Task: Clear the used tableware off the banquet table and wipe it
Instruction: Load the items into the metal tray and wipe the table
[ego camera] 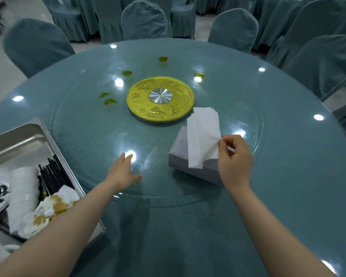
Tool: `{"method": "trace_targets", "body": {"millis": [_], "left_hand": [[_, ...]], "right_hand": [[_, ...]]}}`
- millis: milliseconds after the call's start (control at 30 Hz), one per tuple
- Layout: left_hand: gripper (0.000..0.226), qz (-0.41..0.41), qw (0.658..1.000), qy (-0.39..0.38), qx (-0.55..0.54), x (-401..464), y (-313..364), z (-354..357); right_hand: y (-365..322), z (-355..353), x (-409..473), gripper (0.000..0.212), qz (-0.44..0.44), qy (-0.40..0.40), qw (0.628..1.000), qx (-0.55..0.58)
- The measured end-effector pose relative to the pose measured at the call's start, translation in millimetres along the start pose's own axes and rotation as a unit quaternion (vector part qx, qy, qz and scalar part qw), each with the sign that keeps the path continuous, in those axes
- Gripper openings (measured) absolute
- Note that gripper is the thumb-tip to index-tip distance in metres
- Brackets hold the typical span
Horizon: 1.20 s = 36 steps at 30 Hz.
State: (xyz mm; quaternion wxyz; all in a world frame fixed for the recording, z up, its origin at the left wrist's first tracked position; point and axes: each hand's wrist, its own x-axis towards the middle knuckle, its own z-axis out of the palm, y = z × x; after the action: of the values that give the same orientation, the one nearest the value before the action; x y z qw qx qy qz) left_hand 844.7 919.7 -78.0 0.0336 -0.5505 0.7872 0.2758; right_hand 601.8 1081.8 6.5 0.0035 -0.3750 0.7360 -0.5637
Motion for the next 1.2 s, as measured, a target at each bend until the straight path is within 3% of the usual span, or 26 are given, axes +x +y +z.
{"method": "trace_targets", "body": {"millis": [100, 267, 500, 700, 933, 1100, 1200], "left_hand": [[0.099, -0.048, 0.991, -0.055, 0.111, 2, -14, -3], [0.108, -0.045, 0.986, -0.090, 0.136, 1, -16, 6], [0.107, -0.027, 0.986, -0.104, 0.126, -2, -2, 16], [0.101, 0.012, 0.985, -0.118, 0.129, -12, 14, 25], [0.092, 0.060, 0.981, -0.131, 0.133, -23, 48, 40], [0.084, 0.113, 0.984, -0.128, 0.057, -32, 64, 47], [0.062, 0.102, 0.966, -0.151, -0.184, -34, 68, 42]], "right_hand": [[-7, -4, 0, 0.015, 0.036, 0.001, 0.998, 0.058], [-16, -6, -1, 0.021, 0.030, 0.006, 0.992, 0.121], [-17, 38, -36, 0.017, -0.036, -0.108, 0.991, 0.069], [12, 59, -55, 0.021, 0.013, -0.222, 0.974, -0.038], [21, 52, -52, 0.015, 0.091, -0.167, 0.981, -0.026], [30, 45, -36, 0.014, 0.190, -0.085, 0.978, 0.024], [39, 44, -36, 0.011, 0.273, -0.081, 0.955, 0.088]]}}
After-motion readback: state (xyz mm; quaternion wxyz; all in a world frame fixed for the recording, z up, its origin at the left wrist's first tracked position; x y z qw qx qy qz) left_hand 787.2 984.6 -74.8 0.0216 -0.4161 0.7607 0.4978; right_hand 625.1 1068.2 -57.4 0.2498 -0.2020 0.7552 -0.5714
